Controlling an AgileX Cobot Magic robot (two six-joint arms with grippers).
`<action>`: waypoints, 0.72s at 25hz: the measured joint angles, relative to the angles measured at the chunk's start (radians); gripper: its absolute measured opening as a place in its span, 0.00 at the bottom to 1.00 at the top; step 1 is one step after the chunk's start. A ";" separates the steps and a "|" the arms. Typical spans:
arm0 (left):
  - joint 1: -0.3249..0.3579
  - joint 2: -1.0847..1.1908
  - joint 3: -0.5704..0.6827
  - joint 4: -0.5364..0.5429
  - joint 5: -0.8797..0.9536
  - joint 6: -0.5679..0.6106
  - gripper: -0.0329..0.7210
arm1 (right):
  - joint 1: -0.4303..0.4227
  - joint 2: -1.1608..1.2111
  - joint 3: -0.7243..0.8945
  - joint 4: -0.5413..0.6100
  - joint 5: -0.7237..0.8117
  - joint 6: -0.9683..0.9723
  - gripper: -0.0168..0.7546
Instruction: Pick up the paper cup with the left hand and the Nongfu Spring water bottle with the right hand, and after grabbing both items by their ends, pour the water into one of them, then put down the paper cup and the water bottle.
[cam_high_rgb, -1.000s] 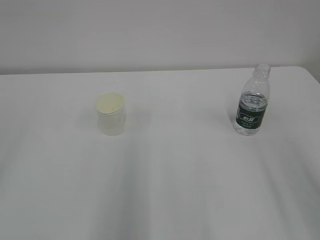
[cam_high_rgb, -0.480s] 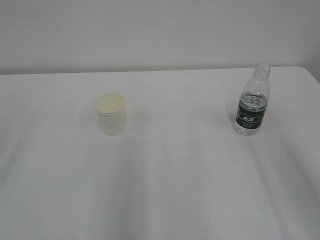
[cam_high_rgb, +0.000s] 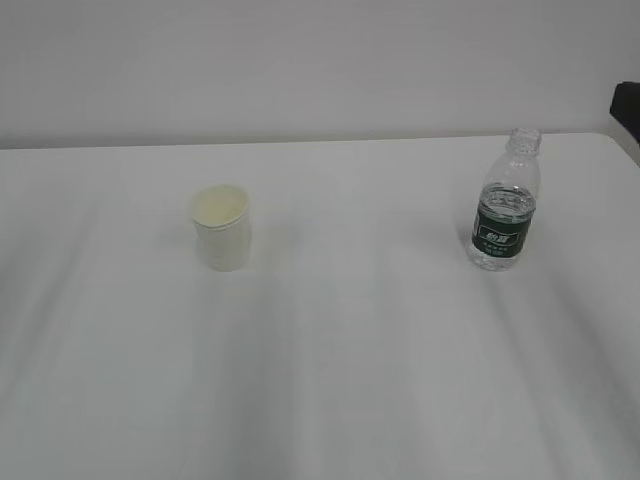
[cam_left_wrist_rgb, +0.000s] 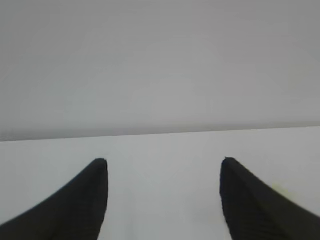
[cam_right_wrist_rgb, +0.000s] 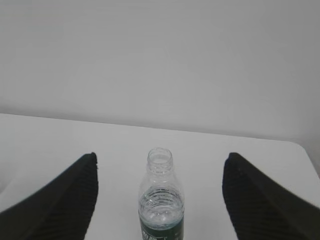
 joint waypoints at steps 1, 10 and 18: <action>0.000 0.026 0.000 0.000 -0.002 0.000 0.70 | 0.000 0.018 0.000 -0.002 -0.019 0.000 0.79; -0.062 0.149 0.087 -0.007 -0.247 0.000 0.70 | 0.000 0.163 0.088 -0.002 -0.261 0.018 0.79; -0.085 0.245 0.177 -0.015 -0.503 0.000 0.70 | 0.000 0.242 0.204 0.083 -0.523 0.025 0.79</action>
